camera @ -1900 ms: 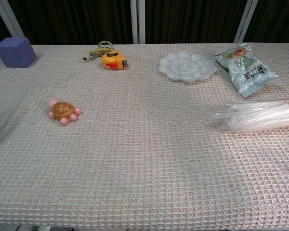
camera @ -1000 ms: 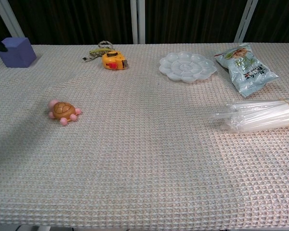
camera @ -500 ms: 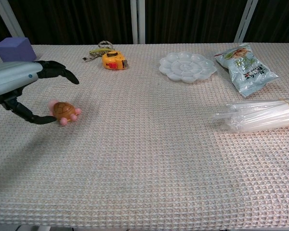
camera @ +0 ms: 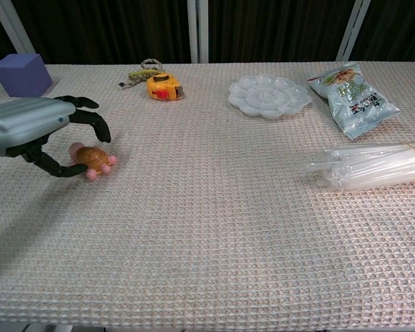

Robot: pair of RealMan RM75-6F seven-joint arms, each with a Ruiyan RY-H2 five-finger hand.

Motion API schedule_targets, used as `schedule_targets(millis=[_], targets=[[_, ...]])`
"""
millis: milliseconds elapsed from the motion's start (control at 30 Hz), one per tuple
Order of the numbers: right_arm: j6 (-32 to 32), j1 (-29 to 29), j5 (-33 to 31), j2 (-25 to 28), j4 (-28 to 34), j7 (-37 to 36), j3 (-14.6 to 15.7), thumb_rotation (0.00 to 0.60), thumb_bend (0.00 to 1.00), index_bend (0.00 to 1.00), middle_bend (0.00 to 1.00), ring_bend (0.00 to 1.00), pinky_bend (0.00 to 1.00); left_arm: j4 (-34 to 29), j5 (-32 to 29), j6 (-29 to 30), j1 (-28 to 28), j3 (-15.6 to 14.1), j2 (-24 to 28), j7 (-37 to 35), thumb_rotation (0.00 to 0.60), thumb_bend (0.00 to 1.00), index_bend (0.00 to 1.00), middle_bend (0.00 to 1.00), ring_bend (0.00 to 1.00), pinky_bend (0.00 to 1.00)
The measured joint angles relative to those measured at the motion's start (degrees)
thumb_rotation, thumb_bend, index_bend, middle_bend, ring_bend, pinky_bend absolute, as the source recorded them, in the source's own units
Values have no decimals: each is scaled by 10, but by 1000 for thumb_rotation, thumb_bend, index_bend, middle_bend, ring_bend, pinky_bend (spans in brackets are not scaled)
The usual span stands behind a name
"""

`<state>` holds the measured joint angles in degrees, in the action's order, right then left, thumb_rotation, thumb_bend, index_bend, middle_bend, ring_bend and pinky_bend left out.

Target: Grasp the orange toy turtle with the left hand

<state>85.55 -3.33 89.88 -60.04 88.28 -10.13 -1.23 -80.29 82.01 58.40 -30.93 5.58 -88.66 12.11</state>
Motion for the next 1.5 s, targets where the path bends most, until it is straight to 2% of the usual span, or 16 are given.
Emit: schedule_targets(millis=[167,300,567,667,800,900,1000,1033,1067,1133,1300,1400,1500], targets=[[-2,-1,1,0,1,2,0,600,149,0,0,0,0,9,-6,-4,-4,-6,-4,4,600,335,377,336,0,40],[-2,-2,2,0,3,5,0,600,150,0,0,0,0,20,-9,-3,-6,-7,-10,5,600,336,447,419,25,44],[-4,-2,-1,0,3,5,0,600,150,0,0,0,0,61,11,33,-6,-10,-34,-3,600,342,705,699,281,95],[-4,-2,-1,-1,2,4,0,600,149,0,0,0,0,80,18,49,-4,-11,-46,-12,600,372,762,759,350,120],[-1,0,2,-1,1,3,1,600,150,0,0,0,0,96,23,59,-1,-14,-54,-21,600,387,780,779,377,128],[0,0,1,-1,0,2,1,600,151,0,0,0,0,99,27,64,0,-16,-56,-27,600,372,713,728,350,126],[0,1,0,-1,-1,1,1,600,151,0,0,0,0,94,28,56,-2,-22,-49,-35,600,310,452,493,196,96],[0,1,1,-1,-1,1,1,600,151,0,0,0,0,90,28,50,-3,-24,-45,-39,600,278,318,352,107,74],[1,1,1,-1,0,2,2,600,151,0,0,0,0,83,28,41,-4,-26,-38,-43,600,253,226,249,46,57],[4,2,3,0,1,3,2,600,151,0,0,0,0,70,27,31,-7,-29,-27,-46,600,220,145,150,2,43],[4,2,4,1,3,4,2,600,150,0,0,0,0,42,22,28,-10,-29,-9,-42,600,200,134,138,0,43],[5,3,5,1,4,5,3,600,151,0,0,0,0,29,17,24,-11,-30,-2,-28,600,199,141,178,0,45],[5,2,5,1,5,6,2,600,151,0,0,0,0,21,8,17,-12,-30,2,-14,600,200,219,257,0,51]])
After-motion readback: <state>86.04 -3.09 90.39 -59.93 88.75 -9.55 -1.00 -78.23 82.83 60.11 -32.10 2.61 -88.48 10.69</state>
